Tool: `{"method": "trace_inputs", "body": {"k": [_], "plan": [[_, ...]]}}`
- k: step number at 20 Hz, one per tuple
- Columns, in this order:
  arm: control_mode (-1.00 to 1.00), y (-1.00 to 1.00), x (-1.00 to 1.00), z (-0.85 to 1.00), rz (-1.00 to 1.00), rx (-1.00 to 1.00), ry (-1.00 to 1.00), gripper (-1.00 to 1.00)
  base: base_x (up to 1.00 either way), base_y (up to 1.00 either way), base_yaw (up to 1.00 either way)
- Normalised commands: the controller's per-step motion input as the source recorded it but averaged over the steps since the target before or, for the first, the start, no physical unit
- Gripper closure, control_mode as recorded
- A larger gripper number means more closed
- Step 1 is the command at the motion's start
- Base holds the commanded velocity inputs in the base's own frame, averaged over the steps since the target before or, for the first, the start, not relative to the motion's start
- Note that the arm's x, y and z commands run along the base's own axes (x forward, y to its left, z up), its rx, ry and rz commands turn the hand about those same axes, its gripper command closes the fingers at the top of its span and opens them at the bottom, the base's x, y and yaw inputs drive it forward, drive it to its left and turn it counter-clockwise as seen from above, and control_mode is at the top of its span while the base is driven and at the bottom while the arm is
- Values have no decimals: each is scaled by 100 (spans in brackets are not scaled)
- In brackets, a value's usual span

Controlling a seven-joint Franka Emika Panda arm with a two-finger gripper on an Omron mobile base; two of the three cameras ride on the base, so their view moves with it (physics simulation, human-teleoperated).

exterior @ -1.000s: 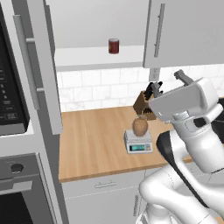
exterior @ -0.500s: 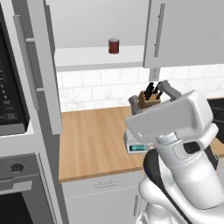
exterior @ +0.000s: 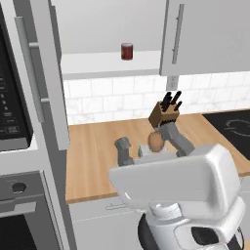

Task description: Pick the honey bottle and place it on the digital scale for weighing, and close the cabinet.

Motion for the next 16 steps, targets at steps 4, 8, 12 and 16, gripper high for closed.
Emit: {"method": "trace_inputs", "body": {"k": [4,8,12,16], "plan": [[-100,82,11,-65,-1,7,26,-100,0,0,0],[-100,52,88,-79,-7,1,41,-100,0,0,0],[-100,20,100,-94,-9,1,44,-100,0,0,0],[-100,41,94,-42,-6,1,29,-100,0,0,0]]}}
